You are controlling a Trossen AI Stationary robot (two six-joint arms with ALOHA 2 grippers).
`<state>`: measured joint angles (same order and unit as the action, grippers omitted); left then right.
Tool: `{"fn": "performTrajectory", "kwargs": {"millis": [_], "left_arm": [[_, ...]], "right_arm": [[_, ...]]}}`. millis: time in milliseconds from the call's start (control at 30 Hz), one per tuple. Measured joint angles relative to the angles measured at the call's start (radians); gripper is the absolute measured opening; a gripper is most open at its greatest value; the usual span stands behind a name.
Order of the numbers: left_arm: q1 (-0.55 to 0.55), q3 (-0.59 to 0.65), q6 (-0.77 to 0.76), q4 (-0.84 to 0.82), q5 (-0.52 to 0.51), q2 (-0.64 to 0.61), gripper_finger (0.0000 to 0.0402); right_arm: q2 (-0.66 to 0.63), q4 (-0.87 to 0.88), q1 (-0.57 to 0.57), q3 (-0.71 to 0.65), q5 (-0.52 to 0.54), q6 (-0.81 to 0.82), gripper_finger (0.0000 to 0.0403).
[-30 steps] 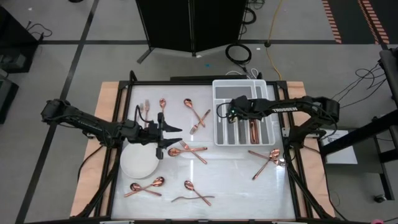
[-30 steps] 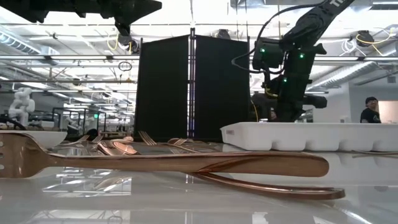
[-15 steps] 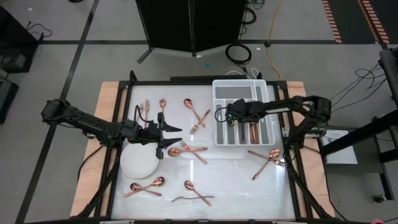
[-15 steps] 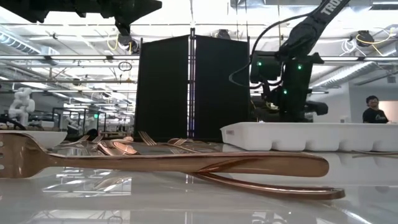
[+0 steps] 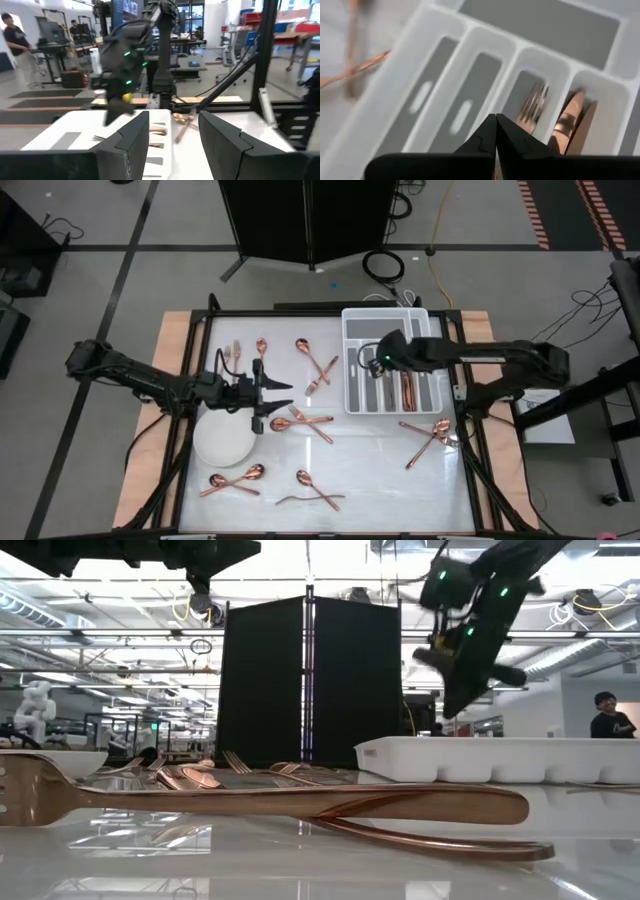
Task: Sort silverware
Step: Put the bronze fork into the silverware tray
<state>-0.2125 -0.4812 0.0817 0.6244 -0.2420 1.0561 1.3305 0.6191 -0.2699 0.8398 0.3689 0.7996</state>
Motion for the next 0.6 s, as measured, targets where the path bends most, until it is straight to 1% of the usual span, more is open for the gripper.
{"fn": "performTrajectory", "kwargs": {"millis": [67, 167, 300, 400, 467, 533, 600], "left_arm": [[0.014, 0.0, 0.024, -0.005, -0.003, 0.0, 0.0171], [0.044, 0.0, 0.038, -0.032, -0.003, 0.0, 0.0171], [0.1, 0.0, 0.071, -0.058, -0.003, 0.0, 0.0171], [0.155, 0.0, 0.121, -0.072, 0.01, 0.0, 0.0171], [0.201, 0.0, 0.107, -0.088, 0.067, 0.0, 0.0171], [0.252, 0.0, 0.079, -0.116, 0.193, 0.0, 0.0171], [0.297, 0.0, 0.054, -0.147, 0.326, 0.0, 0.0171]], "right_arm": [[-0.042, 0.03, 0.043, 0.0, -0.011, 0.02, 0.0], [-0.087, 0.071, 0.117, 0.0, -0.007, 0.092, 0.0], [-0.098, 0.12, 0.222, 0.0, -0.011, 0.207, 0.0], [-0.098, 0.139, 0.29, 0.0, -0.059, 0.282, 0.0], [-0.098, 0.133, 0.332, 0.0, -0.097, 0.26, 0.0], [-0.098, 0.126, 0.381, 0.0, -0.116, 0.218, 0.0], [-0.098, 0.109, 0.424, 0.0, -0.119, 0.23, 0.0]]}}
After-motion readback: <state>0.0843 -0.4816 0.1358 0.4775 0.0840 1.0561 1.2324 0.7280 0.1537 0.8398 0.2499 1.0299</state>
